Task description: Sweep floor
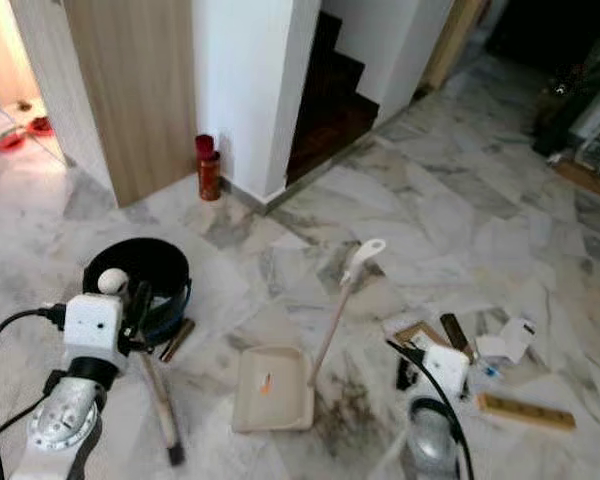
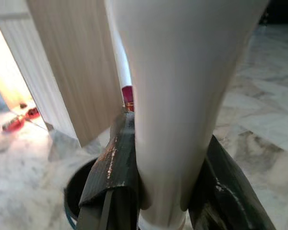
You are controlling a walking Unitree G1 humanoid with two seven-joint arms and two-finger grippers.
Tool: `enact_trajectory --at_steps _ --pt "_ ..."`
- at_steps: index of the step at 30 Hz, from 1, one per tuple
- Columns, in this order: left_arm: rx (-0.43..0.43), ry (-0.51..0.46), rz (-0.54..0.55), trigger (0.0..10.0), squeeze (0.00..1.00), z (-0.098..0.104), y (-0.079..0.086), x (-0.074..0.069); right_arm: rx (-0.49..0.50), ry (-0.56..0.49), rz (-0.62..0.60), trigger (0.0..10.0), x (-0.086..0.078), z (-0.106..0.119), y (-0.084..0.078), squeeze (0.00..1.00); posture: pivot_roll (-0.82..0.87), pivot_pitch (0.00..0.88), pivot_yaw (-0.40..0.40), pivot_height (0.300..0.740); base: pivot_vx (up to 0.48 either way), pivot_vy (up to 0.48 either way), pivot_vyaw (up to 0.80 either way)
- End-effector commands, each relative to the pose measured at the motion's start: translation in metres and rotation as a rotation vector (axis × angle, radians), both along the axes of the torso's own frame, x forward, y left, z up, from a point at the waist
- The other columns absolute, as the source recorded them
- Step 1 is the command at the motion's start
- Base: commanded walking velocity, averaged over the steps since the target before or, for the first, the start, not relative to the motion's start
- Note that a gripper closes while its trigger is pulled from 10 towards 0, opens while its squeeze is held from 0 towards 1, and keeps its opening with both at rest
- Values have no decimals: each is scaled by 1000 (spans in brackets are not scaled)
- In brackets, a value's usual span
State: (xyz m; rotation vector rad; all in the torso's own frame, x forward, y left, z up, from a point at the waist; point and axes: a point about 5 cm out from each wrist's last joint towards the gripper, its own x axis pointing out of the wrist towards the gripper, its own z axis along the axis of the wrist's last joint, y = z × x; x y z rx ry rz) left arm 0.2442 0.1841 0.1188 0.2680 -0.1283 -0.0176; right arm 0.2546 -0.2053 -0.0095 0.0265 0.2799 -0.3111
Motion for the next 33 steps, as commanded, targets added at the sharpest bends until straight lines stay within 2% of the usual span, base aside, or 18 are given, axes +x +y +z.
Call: enact_trajectory --at_steps 1,4,8,11,18,24,28,33 --pt "13 -35 -22 10000 0 9 -2 4 13 -10 60 10000 2 1 7 0 194 49 -85 740 0 0 0" --pt "25 -40 -28 10000 0 12 -1 6 68 -43 83 10000 10 5 20 0 203 43 -70 740 0 0 0" --pt "35 -44 -33 10000 0 14 0 9 107 -83 91 10000 19 13 28 0 202 39 -63 740 0 0 0" --pt "48 -52 -37 10000 0 16 -1 13 163 -165 171 10000 33 28 38 0 192 42 -57 740 0 0 0" --pt "65 -50 -37 10000 0 17 2 15 195 -272 277 10000 49 52 45 0 174 58 -46 740 0 0 0" --pt "60 -51 -33 10000 0 17 2 15 185 -281 347 10000 50 55 52 0 172 75 -54 740 0 0 0" --pt "64 -45 -19 10000 0 15 4 15 181 -255 345 10000 47 50 51 0 164 84 -67 740 0 0 0" --pt "29 -57 20 10000 0 15 5 19 166 -264 363 10000 48 54 49 0 149 84 -88 740 0 0 0"
